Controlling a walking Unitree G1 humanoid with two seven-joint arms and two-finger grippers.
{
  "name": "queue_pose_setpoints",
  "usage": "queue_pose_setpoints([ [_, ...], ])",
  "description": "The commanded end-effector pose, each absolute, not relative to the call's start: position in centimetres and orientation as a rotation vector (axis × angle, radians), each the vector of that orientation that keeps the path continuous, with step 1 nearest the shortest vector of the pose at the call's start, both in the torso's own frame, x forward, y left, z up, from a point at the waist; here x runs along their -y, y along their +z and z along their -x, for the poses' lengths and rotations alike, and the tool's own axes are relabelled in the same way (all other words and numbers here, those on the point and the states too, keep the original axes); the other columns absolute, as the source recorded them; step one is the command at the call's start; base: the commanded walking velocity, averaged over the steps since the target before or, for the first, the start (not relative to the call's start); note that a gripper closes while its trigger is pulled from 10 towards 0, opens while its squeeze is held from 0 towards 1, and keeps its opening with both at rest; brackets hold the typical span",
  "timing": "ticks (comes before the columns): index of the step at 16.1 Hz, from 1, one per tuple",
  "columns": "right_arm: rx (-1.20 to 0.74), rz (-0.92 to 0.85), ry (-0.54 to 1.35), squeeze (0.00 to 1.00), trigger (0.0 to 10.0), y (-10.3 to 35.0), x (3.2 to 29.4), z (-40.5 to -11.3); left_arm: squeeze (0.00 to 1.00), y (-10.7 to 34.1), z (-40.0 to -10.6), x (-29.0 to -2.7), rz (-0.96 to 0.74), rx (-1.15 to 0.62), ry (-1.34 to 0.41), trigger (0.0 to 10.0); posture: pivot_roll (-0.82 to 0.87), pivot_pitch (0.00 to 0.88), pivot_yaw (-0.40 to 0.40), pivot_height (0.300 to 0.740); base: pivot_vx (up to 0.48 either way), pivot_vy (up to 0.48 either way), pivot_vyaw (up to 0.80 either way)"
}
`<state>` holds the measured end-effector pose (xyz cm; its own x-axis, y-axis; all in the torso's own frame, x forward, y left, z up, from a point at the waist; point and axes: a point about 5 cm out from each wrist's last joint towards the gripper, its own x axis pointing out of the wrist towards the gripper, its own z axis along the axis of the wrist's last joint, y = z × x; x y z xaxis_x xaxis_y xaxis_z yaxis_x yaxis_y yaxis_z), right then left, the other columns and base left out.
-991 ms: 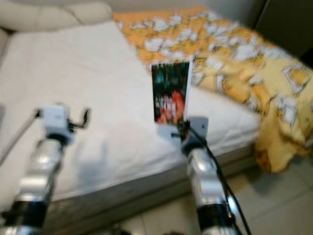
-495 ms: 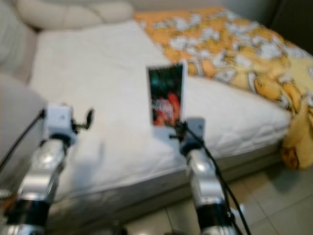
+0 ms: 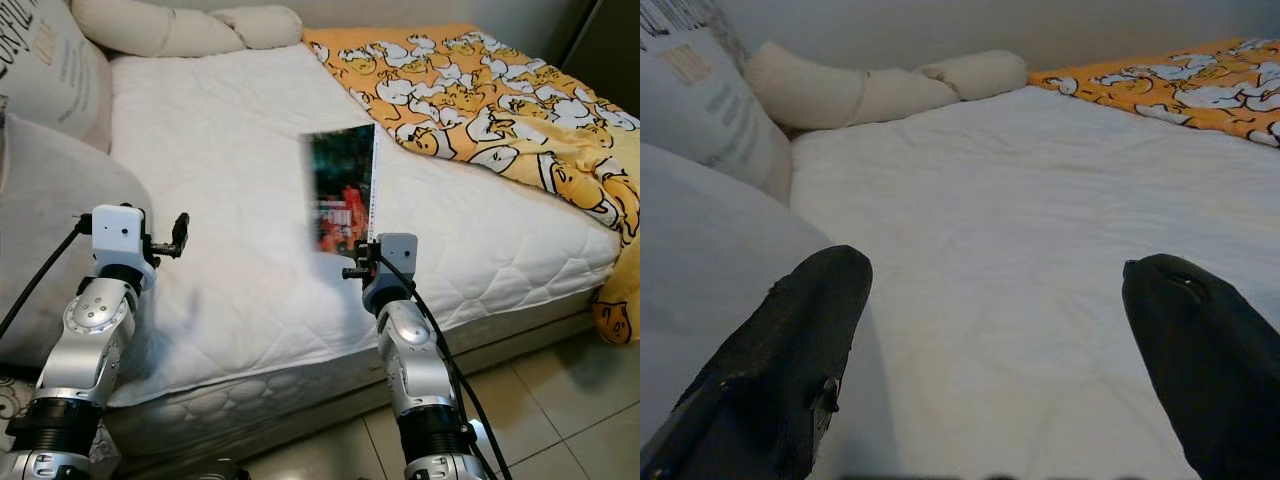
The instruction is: Clean up the room
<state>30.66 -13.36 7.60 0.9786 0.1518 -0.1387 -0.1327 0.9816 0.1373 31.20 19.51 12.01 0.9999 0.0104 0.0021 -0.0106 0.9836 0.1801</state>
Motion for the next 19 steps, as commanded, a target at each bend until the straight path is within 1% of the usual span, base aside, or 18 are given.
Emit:
queue_pose_setpoints([
  [1, -0.107, -0.117, 0.125, 0.0, 10.0, 8.6, 14.1, -31.3, 0.0, 12.2, -31.5, -19.3, -0.194, 0.007, 0.0, 10.0, 0.1, 0.0, -0.025, 0.74, 0.0, 0.0, 0.0],
  [2, -0.11, -0.103, 0.137, 0.0, 10.0, 8.6, 14.0, -31.2, 0.0, 12.3, -31.6, -19.2, -0.195, 0.009, -0.005, 10.0, 0.09, 0.0, -0.02, 0.74, 0.0, 0.0, 0.0],
  [9, -0.102, -0.051, 0.172, 0.0, 10.0, 8.7, 14.0, -31.3, 0.0, 12.7, -31.8, -18.4, -0.205, 0.051, -0.066, 10.0, 0.08, 0.0, -0.005, 0.74, 0.0, 0.0, 0.8],
  [11, -0.099, -0.024, 0.202, 0.0, 10.0, 8.9, 13.8, -31.3, 0.0, 12.7, -31.8, -18.3, -0.194, 0.053, -0.074, 10.0, 0.08, 0.0, -0.004, 0.74, 0.279, 0.0, 0.8],
  [15, -0.108, -0.025, 0.216, 0.0, 10.0, 8.8, 14.0, -31.2, 0.0, 12.6, -31.8, -18.0, -0.184, 0.055, -0.093, 10.0, 0.09, 0.0, -0.011, 0.74, 0.293, 0.0, 0.8],
  [19, -0.125, -0.047, 0.209, 0.0, 10.0, 8.6, 14.5, -31.3, 0.0, 12.6, -31.7, -17.9, -0.181, 0.06, -0.102, 10.0, 0.09, 0.0, -0.019, 0.74, 0.291, 0.0, 0.0],
])
